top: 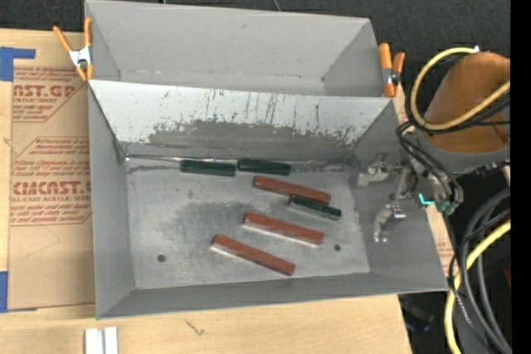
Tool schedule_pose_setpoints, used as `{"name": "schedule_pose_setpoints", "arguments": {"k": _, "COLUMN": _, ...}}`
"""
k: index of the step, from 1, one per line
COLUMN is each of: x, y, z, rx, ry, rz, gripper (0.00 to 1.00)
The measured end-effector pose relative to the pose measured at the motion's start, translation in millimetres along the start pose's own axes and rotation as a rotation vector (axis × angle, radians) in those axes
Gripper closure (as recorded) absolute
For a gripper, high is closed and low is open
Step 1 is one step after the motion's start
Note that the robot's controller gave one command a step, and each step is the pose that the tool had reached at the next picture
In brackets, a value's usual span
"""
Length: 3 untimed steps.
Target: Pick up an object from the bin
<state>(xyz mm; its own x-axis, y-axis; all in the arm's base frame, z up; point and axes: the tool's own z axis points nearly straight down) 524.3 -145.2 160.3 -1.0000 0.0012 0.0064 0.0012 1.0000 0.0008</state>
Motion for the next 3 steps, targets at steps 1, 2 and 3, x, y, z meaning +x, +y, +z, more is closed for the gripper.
{"name": "schedule_pose_setpoints", "arguments": {"k": 1, "x": -2.0, "y": 0.6, "z": -4.4, "rx": 0.001, "ry": -0.007, "rz": -0.001, "gripper": 0.0}}
{"name": "schedule_pose_setpoints", "arguments": {"k": 2, "x": 9.5, "y": 53.4, "z": 52.9, "rx": 0.002, "ry": -0.011, "rz": -0.091, "gripper": 0.0}}
{"name": "schedule_pose_setpoints", "arguments": {"k": 3, "x": 9.7, "y": 80.3, "z": 60.5, "rx": 0.001, "ry": -0.007, "rz": -0.001, "gripper": 0.0}}
